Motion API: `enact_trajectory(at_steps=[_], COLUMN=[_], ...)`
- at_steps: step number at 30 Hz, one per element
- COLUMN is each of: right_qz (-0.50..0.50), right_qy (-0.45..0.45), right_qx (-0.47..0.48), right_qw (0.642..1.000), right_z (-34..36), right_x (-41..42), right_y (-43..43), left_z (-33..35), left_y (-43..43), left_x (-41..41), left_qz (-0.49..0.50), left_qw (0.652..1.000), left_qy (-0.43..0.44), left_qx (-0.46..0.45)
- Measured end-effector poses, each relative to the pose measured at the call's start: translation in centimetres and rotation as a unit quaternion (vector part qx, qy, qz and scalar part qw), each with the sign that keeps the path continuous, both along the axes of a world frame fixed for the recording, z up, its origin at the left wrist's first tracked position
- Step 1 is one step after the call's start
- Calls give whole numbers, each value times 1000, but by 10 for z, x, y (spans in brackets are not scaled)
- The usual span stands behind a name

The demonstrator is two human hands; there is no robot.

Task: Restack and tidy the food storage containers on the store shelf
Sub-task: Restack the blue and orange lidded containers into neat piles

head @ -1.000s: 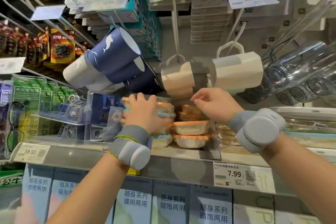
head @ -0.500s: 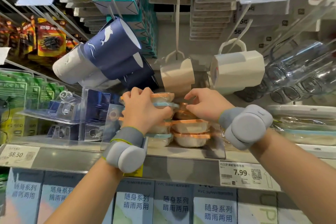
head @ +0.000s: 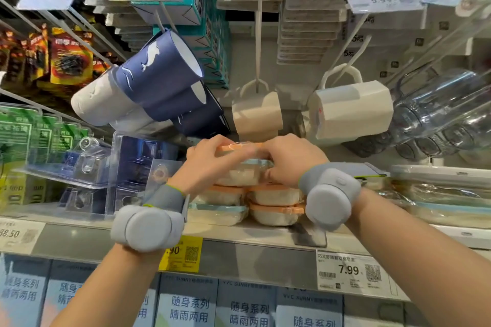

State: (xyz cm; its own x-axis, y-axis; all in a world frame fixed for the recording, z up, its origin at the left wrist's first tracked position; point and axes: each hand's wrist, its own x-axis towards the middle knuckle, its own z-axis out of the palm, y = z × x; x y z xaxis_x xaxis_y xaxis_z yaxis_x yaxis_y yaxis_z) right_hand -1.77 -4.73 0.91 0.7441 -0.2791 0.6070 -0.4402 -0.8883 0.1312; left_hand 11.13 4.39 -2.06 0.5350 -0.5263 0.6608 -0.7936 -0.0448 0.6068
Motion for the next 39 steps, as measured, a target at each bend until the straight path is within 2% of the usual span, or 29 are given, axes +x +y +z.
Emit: enact_trajectory(at_steps=[2, 5, 7, 12, 16, 18, 20, 23, 28, 31, 34, 37, 39], right_qz=[6, 16, 15, 7, 1, 1, 7, 29, 27, 19, 7, -7, -12], right_qy=[-6, 6, 13, 35, -4, -19, -32, -90, -148, -139, -119, -99, -98], right_qx=[-30, -80, -103, -63, -41, -21, -2, 1, 3, 2, 24, 50, 64], right_qw=[1000, 997, 994, 997, 999, 1000, 999, 996, 989, 990, 993, 994, 993], right_z=[3, 9, 14, 35, 50, 54, 57, 65, 64, 48, 30, 18, 15], right_x=[-1, -6, -13, -32, -57, -71, -83, -95, -71, -41, -16, -1, -1], right_y=[4, 15, 17, 16, 22, 28, 34, 36, 21, 11, -2, -13, -19], left_z=[2, 7, 10, 13, 13, 12, 12, 10, 11, 14, 15, 14, 12], left_y=[0, -2, -2, -9, -23, -29, -36, -43, -39, -30, -12, 11, 17], left_x=[0, -2, -2, 1, 2, 5, 8, 9, 9, 8, 13, 19, 19], left_qz=[-43, -61, -109, -214, -260, -230, -156, -54, -59, 8, 50, 80, 83], left_qw=[999, 998, 994, 974, 963, 972, 985, 969, 966, 963, 938, 889, 883], left_qy=[29, 9, 19, 68, 65, 30, -37, -154, -137, -138, -138, -165, -189], left_qx=[-7, -11, -12, 3, 16, 25, 58, 185, 210, 232, 315, 419, 422])
